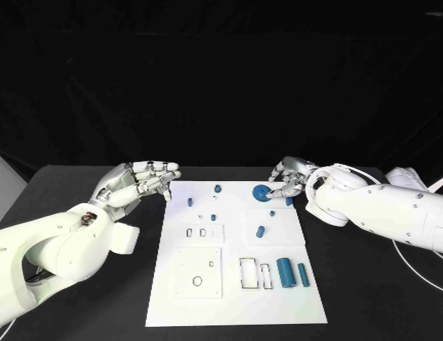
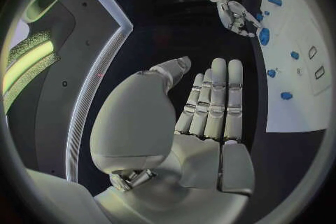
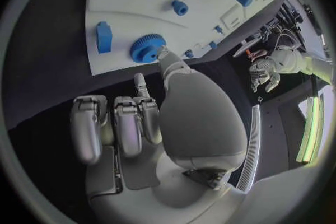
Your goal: Assemble the parts on the task board
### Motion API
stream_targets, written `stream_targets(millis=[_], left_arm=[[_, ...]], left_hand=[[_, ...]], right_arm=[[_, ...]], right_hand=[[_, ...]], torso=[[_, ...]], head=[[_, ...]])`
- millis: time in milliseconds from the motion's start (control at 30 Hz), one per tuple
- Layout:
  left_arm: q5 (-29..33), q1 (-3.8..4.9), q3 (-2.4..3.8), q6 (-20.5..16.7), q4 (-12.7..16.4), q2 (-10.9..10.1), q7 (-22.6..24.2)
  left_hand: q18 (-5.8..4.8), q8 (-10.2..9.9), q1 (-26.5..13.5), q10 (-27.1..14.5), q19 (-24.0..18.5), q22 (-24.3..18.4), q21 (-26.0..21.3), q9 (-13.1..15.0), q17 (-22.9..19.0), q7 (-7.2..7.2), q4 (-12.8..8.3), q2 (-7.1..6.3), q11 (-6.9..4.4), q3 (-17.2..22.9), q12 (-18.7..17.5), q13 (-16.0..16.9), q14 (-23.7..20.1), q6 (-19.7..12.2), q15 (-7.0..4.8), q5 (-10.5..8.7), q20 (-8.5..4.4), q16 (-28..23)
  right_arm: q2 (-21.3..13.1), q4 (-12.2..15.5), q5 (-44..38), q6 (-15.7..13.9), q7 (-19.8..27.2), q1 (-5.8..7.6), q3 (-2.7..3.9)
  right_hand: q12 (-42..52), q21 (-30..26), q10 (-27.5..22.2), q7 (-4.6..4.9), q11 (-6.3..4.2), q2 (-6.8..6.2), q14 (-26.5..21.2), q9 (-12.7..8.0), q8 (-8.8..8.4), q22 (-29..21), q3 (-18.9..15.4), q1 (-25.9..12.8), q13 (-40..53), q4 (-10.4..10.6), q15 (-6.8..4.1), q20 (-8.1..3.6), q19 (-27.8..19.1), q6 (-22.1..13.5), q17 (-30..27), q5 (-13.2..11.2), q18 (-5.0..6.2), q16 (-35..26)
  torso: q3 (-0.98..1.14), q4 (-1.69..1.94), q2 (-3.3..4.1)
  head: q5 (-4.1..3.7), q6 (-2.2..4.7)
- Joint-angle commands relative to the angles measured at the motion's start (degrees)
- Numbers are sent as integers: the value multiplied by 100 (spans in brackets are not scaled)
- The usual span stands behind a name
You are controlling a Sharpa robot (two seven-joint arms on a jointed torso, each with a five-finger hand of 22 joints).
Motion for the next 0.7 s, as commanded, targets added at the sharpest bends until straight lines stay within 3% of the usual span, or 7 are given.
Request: stream_targets(millis=[33, 200, 467, 700], left_arm=[[-46, 7, 4, 101, 4, 13, 13], [-55, 7, 4, 100, 6, 14, 8], [-96, 7, 4, 89, 5, 9, -24], [-102, 7, 4, 85, 10, 1, -34]], left_hand=[[78, 12, -44, 27, -34, 9, 25, 5, 9, 20, -6, 21, 12, 30, -20, 9, -39, 8, -19, -37, -7, 17], [78, 12, -44, 27, -34, 9, 25, 5, 9, 20, -6, 21, 12, 30, -20, 9, -39, 8, -19, -37, -7, 17], [78, 13, -48, 28, -40, 16, 37, 7, 9, 19, -8, 18, 11, 33, -19, 9, -40, 8, -19, -39, -7, 26], [78, 13, -48, 28, -40, 16, 37, 7, 9, 19, -8, 18, 11, 33, -19, 9, -40, 8, -19, -39, -7, 26]], right_arm=[[49, -25, 161, 209, -52, -5, 2], [145, -77, 184, 141, -117, -22, 0], [266, -176, 162, 13, -212, -67, -3], [351, -282, 154, -2, -201, -90, -7]], right_hand=[[50, 53, 566, 13, 43, 15, 584, 7, 39, 1081, -4, 74, 1449, 60, 27, 54, 398, -13, 1436, 37, -107, 43], [77, 70, 591, 13, 45, 46, 589, 10, 66, 1103, 11, 125, 1479, 108, 32, 61, 405, -2, 1463, 93, -111, 51], [88, 92, 602, 14, 47, 86, 592, 10, 87, 1133, 55, 179, 1491, 148, 35, 66, 417, 7, 1474, 172, -118, 54], [100, 102, 614, 13, 45, 108, 592, 11, 99, 1147, 83, 204, 1505, 160, 35, 67, 422, 19, 1477, 191, -121, 55]], torso=[[-14, 5, -6], [-8, -1, 0], [-15, 12, -10], [-6, -7, -3]], head=[[6, -15], [15, -4], [17, -21], [44, -38]])
